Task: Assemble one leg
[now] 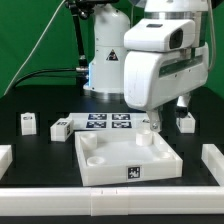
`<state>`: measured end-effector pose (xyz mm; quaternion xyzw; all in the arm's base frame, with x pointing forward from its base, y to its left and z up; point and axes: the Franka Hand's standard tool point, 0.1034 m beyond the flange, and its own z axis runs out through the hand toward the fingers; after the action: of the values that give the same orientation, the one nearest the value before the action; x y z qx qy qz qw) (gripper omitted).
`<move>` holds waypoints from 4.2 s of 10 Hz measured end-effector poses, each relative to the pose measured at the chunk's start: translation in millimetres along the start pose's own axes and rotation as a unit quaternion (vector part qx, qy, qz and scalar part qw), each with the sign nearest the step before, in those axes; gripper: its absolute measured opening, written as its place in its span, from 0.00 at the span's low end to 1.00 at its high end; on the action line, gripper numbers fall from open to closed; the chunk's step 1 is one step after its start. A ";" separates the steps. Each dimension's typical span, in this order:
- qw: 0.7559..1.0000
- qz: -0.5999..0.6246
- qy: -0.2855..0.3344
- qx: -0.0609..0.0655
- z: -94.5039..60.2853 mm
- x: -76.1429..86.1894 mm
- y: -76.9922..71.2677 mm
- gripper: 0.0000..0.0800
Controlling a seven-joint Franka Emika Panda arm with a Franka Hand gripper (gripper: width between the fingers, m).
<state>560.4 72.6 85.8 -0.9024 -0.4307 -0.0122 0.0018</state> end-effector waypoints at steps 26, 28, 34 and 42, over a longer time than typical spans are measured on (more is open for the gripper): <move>0.929 -0.370 -0.009 -0.011 34.5 -80.5 -32.4 0.81; 0.921 -0.388 -0.010 -0.011 36.7 -84.8 -33.9 0.81; 0.917 -0.399 -0.009 0.012 65.4 -126.7 -64.9 0.81; 0.920 -0.391 -0.009 0.018 75.3 -128.4 -59.1 0.64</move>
Offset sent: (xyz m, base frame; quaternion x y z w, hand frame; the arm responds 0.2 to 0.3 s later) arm 0.0000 0.0000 0.0000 0.0000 0.0000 0.0000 1.0000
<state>435.2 11.0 7.0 -0.6623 -0.7491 0.0044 0.0093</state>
